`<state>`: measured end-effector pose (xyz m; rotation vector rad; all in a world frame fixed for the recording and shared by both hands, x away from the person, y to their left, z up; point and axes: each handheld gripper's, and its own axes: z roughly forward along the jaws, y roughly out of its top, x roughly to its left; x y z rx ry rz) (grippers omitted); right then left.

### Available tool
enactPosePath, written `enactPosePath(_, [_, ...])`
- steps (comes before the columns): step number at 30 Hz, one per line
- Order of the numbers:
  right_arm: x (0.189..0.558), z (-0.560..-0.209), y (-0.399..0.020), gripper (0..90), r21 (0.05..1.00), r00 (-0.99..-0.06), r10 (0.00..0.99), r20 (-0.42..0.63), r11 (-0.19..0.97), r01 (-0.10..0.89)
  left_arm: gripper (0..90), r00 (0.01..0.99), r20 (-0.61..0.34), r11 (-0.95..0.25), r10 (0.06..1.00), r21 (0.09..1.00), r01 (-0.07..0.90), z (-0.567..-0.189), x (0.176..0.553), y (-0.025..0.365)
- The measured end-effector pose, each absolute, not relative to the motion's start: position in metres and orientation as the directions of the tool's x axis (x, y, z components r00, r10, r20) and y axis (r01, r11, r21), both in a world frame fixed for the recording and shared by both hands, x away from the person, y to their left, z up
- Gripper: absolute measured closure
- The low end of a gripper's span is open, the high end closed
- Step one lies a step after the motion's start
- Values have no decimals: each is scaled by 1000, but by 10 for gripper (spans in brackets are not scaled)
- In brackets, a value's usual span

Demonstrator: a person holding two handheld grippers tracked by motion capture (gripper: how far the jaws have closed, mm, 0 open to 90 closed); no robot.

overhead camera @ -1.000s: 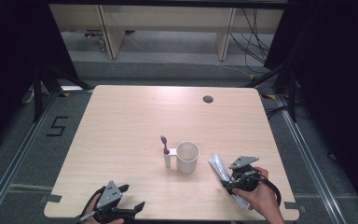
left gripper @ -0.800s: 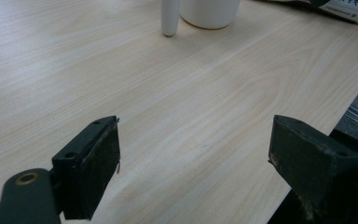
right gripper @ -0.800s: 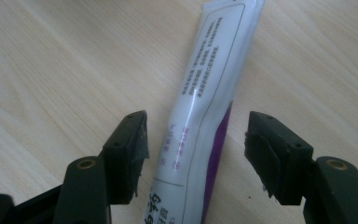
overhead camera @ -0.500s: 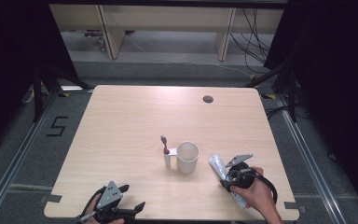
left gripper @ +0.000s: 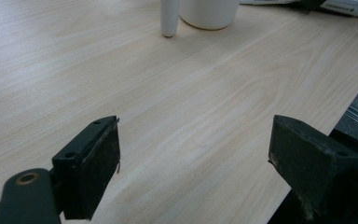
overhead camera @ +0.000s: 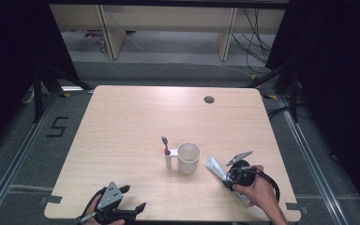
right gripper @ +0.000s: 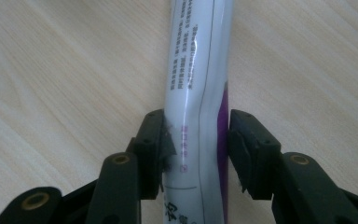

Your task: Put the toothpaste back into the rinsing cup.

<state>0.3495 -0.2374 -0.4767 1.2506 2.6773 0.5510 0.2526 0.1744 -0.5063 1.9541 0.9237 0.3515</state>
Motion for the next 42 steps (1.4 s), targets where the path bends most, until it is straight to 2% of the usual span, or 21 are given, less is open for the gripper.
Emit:
enactPosePath(11, [357,-472,-233,603,308,-649,760,20,613,728,160,678,-111,-303,727,834,461,-507,253,174])
enactPosePath(13, [361,-473,-234,618,315,-683,731,-2,648,693,160,674,-115,-297,730,835,464,-506,253,174])
enactPosePath(15, [362,-471,-233,665,297,-675,738,-7,646,703,160,671,-120,-291,732,835,467,-507,253,175])
enactPosePath(16, [364,-470,-234,720,308,-694,719,-16,664,681,161,674,-120,-293,729,836,465,-507,253,175])
enactPosePath(18, [366,-468,-235,745,295,-684,729,-14,657,694,160,677,-112,-304,727,832,464,-508,254,175])
enactPosePath(21, [370,-472,-236,753,259,-695,719,-8,672,693,161,677,-117,-298,727,834,464,-507,253,174])
enactPosePath(42, [380,-474,-230,755,177,-746,666,-17,736,653,161,684,-111,-314,721,828,465,-508,253,173])
